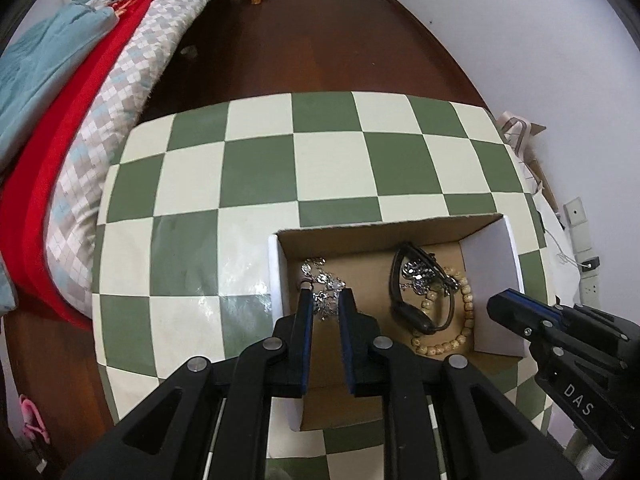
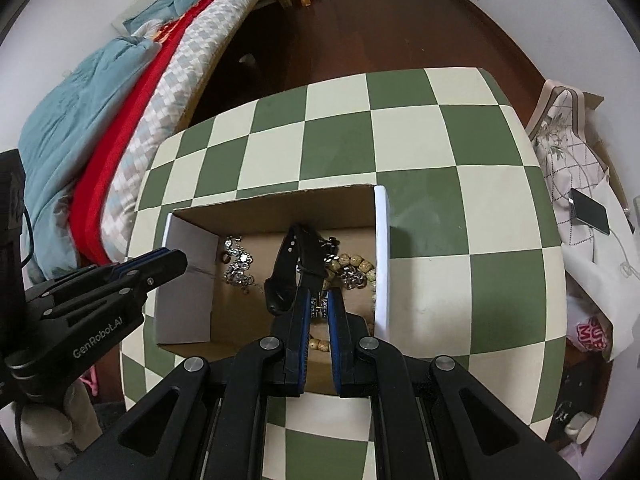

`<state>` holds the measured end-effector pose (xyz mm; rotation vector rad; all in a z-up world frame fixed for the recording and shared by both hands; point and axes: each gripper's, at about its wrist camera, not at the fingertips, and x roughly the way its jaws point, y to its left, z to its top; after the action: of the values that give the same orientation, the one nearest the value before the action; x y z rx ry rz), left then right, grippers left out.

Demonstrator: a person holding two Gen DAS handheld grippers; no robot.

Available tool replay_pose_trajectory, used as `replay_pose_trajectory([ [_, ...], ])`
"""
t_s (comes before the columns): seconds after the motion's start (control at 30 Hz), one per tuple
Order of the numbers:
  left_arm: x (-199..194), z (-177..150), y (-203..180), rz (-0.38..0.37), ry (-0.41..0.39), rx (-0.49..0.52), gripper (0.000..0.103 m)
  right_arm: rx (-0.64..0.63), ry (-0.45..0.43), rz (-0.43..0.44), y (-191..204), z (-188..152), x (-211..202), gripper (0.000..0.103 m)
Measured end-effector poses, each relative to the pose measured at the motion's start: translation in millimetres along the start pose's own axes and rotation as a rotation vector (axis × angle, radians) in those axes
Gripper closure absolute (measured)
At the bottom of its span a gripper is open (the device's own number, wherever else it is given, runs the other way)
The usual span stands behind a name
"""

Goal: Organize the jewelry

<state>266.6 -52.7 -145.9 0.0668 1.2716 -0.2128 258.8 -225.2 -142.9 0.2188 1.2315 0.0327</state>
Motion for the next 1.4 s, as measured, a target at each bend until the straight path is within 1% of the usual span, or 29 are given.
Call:
replay_pose_trajectory([
  [0.03, -1, 0, 0, 0.008, -0.007, 0.004, 0.089, 0.0, 0.005, -0.006, 0, 1, 1, 0.093],
  [0.07, -4, 1, 0, 0.017, -0.021, 0.005, 0.078, -0.001, 0.006, -0.016, 0, 1, 1, 0.093],
  [0.1, -7, 2, 1, 0.023, -0.032, 0.004, 0.058, -0.003, 0.005, -0.02, 1, 1, 1, 0.092],
  [0.13, -11, 1, 1, 0.033, -0.049, 0.0, 0.048, -0.002, 0.002, -0.022, 1, 1, 0, 0.09],
  [0.17, -14, 3, 3, 0.034, -0.064, -0.005, 0.033, -0.002, -0.001, -0.024, 1, 2, -1, 0.088],
  [0.2, -18, 3, 4, 0.033, -0.08, -0.008, 0.032, -0.001, -0.006, -0.025, 1, 2, -3, 0.087],
  [0.23, -21, 3, 5, 0.037, -0.091, -0.012, 0.032, 0.002, -0.009, -0.023, 0, 2, -5, 0.083],
  [0.27, -25, 2, 6, 0.045, -0.099, -0.017, 0.029, 0.006, -0.011, -0.022, 0, 1, -6, 0.077],
  [0.3, -27, 2, 8, 0.05, -0.104, -0.021, 0.019, 0.011, -0.016, -0.029, -1, 1, -8, 0.075],
  [0.33, -31, 0, 10, 0.061, -0.116, -0.027, 0.012, 0.009, -0.025, -0.039, -1, 1, -12, 0.072],
  [0.37, -34, -1, 12, 0.069, -0.128, -0.031, 0.002, 0.01, -0.032, -0.044, -2, 0, -14, 0.069],
  [0.4, -37, -3, 13, 0.079, -0.138, -0.034, 0.0, 0.009, -0.036, -0.051, -2, -1, -16, 0.066],
  [0.43, -40, -6, 15, 0.096, -0.149, -0.04, 0.0, 0.002, -0.043, -0.073, -1, -2, -19, 0.059],
  [0.47, -43, -9, 17, 0.117, -0.159, -0.045, 0.0, -0.009, -0.053, -0.102, -1, -4, -22, 0.047],
  [0.5, -46, -12, 19, 0.127, -0.169, -0.049, 0.0, -0.017, -0.059, -0.121, 1, -5, -23, 0.041],
  [0.57, -51, -21, 21, 0.141, -0.186, -0.056, 0.0, -0.033, -0.07, -0.179, 3, -10, -27, 0.019],
  [0.67, -57, -34, 21, 0.169, -0.203, -0.058, 0.0, -0.066, -0.077, -0.265, 7, -19, -28, 0.002],
  [0.73, -60, -43, 21, 0.169, -0.206, -0.061, 0.0, -0.078, -0.071, -0.295, 9, -24, -27, 0.0],
  [0.83, -67, -55, 20, 0.169, -0.208, -0.071, 0.0, -0.082, -0.08, -0.316, 12, -34, -31, 0.0],
  [1.0, -86, -75, 18, 0.176, -0.231, -0.077, 0.0, -0.085, -0.119, -0.327, 20, -51, -49, 0.0],
  [1.13, -108, -90, 16, 0.172, -0.26, -0.095, 0.0, -0.085, -0.155, -0.326, 26, -66, -72, 0.0],
  [1.27, -135, -107, 9, 0.174, -0.307, -0.086, 0.0, -0.08, -0.205, -0.326, 32, -82, -101, 0.0],
  [1.4, -162, -125, 5, 0.15, -0.348, -0.097, 0.0, -0.092, -0.256, -0.332, 41, -98, -133, 0.0],
])
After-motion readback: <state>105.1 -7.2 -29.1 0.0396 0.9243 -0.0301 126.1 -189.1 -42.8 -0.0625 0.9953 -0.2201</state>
